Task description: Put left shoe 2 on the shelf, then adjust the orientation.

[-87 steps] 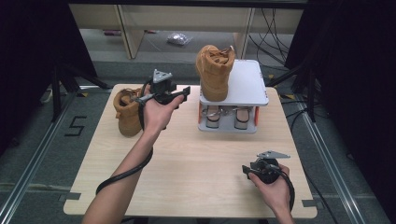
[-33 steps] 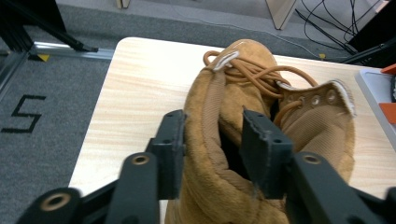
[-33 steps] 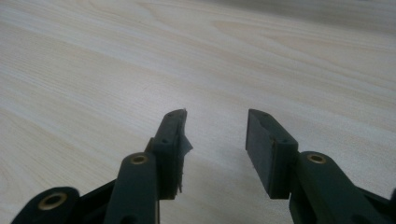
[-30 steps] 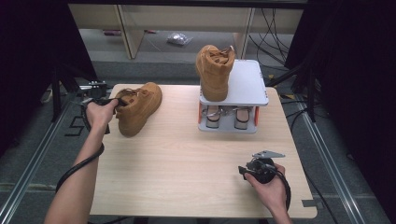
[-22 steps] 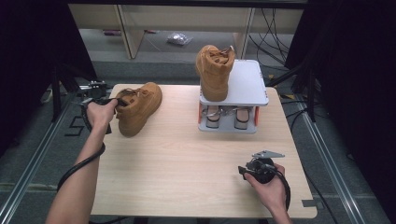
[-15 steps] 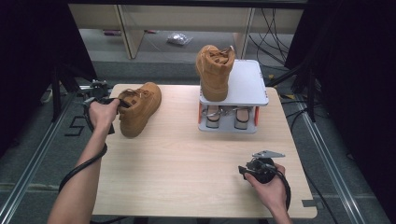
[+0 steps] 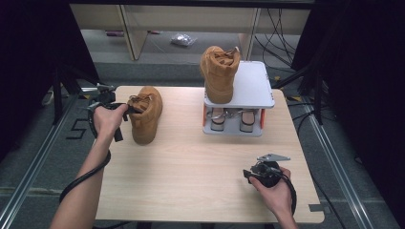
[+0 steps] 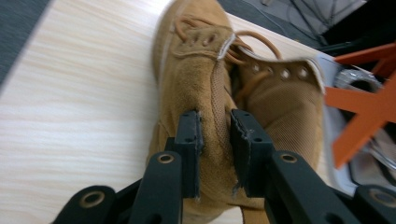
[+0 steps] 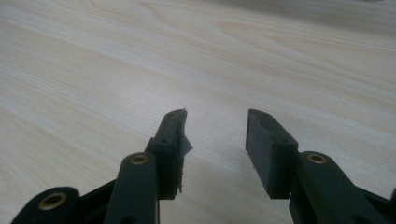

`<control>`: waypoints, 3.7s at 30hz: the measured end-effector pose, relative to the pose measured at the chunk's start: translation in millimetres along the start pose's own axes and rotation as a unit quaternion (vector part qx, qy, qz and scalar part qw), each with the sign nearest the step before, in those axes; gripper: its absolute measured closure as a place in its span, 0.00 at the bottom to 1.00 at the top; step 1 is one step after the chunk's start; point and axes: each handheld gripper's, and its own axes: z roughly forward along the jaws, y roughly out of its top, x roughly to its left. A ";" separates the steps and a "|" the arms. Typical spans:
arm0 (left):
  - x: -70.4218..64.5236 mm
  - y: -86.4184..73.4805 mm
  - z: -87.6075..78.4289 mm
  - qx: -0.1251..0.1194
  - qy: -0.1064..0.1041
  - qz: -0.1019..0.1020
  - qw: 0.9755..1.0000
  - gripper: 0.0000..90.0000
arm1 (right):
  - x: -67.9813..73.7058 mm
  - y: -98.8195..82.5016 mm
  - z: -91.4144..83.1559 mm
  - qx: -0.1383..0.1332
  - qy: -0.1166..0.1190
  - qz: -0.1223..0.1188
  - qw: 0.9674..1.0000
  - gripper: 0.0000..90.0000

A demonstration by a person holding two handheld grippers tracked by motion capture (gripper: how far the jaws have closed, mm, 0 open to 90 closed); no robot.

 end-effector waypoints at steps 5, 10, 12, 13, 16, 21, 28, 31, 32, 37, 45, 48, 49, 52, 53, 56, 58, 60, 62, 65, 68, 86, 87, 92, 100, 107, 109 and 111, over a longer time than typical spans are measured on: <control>-5.5 -6.4 -1.6 -0.010 -0.011 0.007 1.000 0.81 | 2.1 0.5 -1.1 -0.001 0.014 0.011 1.000 0.65; -11.3 -9.9 -2.0 0.000 -0.025 0.002 1.000 0.80 | 2.5 0.9 -2.8 0.005 0.010 0.011 1.000 0.65; -12.1 -11.0 -1.9 0.016 -0.041 -0.006 0.999 0.80 | 1.9 1.2 -3.0 0.002 0.007 0.006 1.000 0.65; -14.8 -12.1 -1.3 0.031 -0.054 -0.013 0.998 0.80 | 1.9 1.3 -3.0 0.002 0.007 0.006 1.000 0.65; -20.4 -15.6 -0.3 0.025 -0.062 -0.013 0.998 0.80 | 2.1 1.4 -3.5 0.003 0.008 0.007 1.000 0.65; -23.7 -18.3 -1.8 0.018 -0.065 0.001 0.998 0.83 | 1.5 1.5 -4.4 0.000 0.007 0.011 1.000 0.65; -23.9 -18.3 -2.3 0.017 -0.066 0.006 0.998 0.83 | 1.6 1.3 -3.4 0.002 0.006 0.006 1.000 0.65; -20.9 -18.1 -2.9 0.011 -0.054 0.016 0.998 0.80 | 1.9 1.3 -3.6 0.003 0.004 0.005 1.000 0.65; -19.2 -19.0 -3.2 0.007 -0.055 0.023 0.998 0.78 | 2.1 1.3 -3.6 0.004 0.007 0.007 1.000 0.65; -12.0 -27.6 -8.7 -0.049 -0.064 0.077 0.994 0.54 | 3.4 1.4 -3.8 0.003 0.002 0.015 1.000 0.64; -5.8 -48.3 -37.6 -0.141 -0.085 0.125 0.978 0.39 | 2.8 6.7 -4.6 -0.012 0.019 0.004 1.000 0.62; -3.2 -55.8 -44.2 -0.158 -0.089 0.137 0.974 0.38 | 4.1 8.8 -6.0 -0.009 0.017 0.011 1.000 0.62; -0.9 -64.2 -48.4 -0.171 -0.100 0.141 0.970 0.37 | 4.0 11.4 -6.5 -0.008 0.015 0.007 1.000 0.62; 2.6 -76.3 -53.4 -0.184 -0.106 0.146 0.966 0.37 | 4.5 15.6 -7.5 -0.012 0.021 0.006 1.000 0.62; 4.0 -79.8 -54.0 -0.190 -0.107 0.148 0.965 0.37 | 4.9 17.0 -8.2 -0.015 0.016 0.003 1.000 0.62; 7.7 -88.5 -54.0 -0.197 -0.105 0.154 0.963 0.38 | 9.3 19.9 -10.2 -0.014 0.018 0.014 1.000 0.62; 8.6 -90.6 -53.1 -0.197 -0.103 0.159 0.962 0.38 | 10.1 21.4 -10.7 -0.021 0.018 0.003 1.000 0.62; 9.3 -93.6 -51.3 -0.196 -0.104 0.160 0.962 0.39 | 10.0 22.5 -10.4 -0.019 0.022 0.005 1.000 0.62; 10.1 -95.9 -50.0 -0.197 -0.104 0.162 0.961 0.39 | 14.4 24.6 -11.8 -0.022 0.021 0.012 0.999 0.62; 10.8 -97.4 -49.8 -0.200 -0.100 0.168 0.960 0.39 | 11.2 26.9 -10.7 -0.033 0.021 -0.012 0.999 0.62; 11.1 -99.3 -50.2 -0.200 -0.102 0.168 0.960 0.39 | 15.5 31.5 -10.2 -0.031 0.022 -0.010 0.999 0.62; 7.6 -112.4 -47.1 -0.195 -0.102 0.174 0.960 0.39 | 53.2 74.7 -1.2 -0.030 0.050 -0.038 0.998 0.62; 8.3 -114.0 -45.7 -0.195 -0.103 0.173 0.960 0.40 | 59.4 82.6 1.5 -0.029 0.055 -0.046 0.997 0.62; 10.5 -117.5 -42.4 -0.192 -0.102 0.169 0.961 0.40 | 74.9 99.9 12.0 -0.028 0.067 -0.064 0.995 0.62; 12.2 -116.2 -42.2 -0.195 -0.104 0.163 0.962 0.41 | 91.9 119.2 23.9 -0.022 0.080 -0.081 0.993 0.62; 10.6 -111.5 -46.4 -0.205 -0.104 0.156 0.961 0.42 | 103.8 133.5 31.7 -0.032 0.086 -0.083 0.992 0.62; 9.7 -114.4 -45.2 -0.201 -0.106 0.156 0.961 0.42 | 109.7 144.7 36.8 -0.032 0.086 -0.087 0.992 0.63; 9.4 -116.7 -43.5 -0.201 -0.106 0.156 0.961 0.42 | 115.9 152.1 41.6 -0.029 0.094 -0.087 0.991 0.64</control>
